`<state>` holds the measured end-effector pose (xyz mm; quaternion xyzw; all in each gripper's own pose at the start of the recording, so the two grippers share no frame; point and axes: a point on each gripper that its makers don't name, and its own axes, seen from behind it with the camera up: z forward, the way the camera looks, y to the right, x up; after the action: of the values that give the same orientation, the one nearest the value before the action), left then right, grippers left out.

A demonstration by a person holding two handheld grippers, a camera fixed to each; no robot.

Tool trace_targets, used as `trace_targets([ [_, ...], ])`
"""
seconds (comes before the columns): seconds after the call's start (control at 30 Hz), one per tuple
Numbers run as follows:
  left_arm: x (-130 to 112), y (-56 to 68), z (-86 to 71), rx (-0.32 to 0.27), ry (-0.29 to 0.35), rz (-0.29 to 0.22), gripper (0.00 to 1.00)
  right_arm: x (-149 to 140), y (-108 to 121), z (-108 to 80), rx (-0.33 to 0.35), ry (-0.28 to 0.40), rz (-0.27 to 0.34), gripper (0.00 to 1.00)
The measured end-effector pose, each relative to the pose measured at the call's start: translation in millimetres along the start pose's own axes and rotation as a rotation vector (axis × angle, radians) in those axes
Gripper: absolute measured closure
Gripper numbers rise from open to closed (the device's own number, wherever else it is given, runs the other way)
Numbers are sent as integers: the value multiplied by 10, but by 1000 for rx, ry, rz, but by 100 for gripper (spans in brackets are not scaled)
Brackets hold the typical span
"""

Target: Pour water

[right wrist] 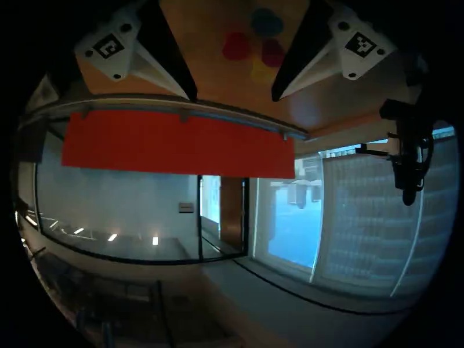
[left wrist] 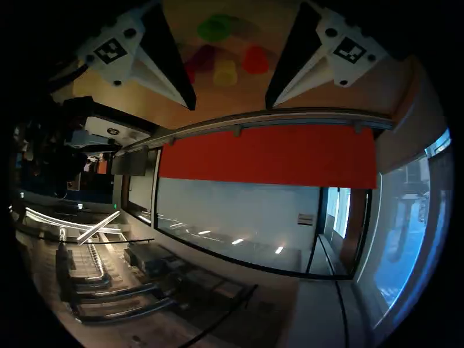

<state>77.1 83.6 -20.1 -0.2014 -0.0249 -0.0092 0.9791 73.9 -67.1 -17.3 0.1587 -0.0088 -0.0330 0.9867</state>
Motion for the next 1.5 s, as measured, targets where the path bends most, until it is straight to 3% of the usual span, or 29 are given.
trace_targets([
  [0.3, 33, 374, 2, -165, -11, -33, 12, 183, -455, -45, 238, 45, 64, 1],
  [0.5, 105, 449, -11, -214, 4, -45, 12, 111, -538, -38, 255, 14, 15, 1],
  [0.7, 43, 558, -46, -280, -30, -3, 12, -26, -635, -43, 292, -52, -28, 1],
  [1.13, -447, 463, -28, -317, -238, 112, 12, -575, -666, -137, 331, -262, -152, 1],
  [1.5, -855, 442, 13, -339, -330, 162, 12, -896, -634, -115, 341, -327, -162, 1],
])
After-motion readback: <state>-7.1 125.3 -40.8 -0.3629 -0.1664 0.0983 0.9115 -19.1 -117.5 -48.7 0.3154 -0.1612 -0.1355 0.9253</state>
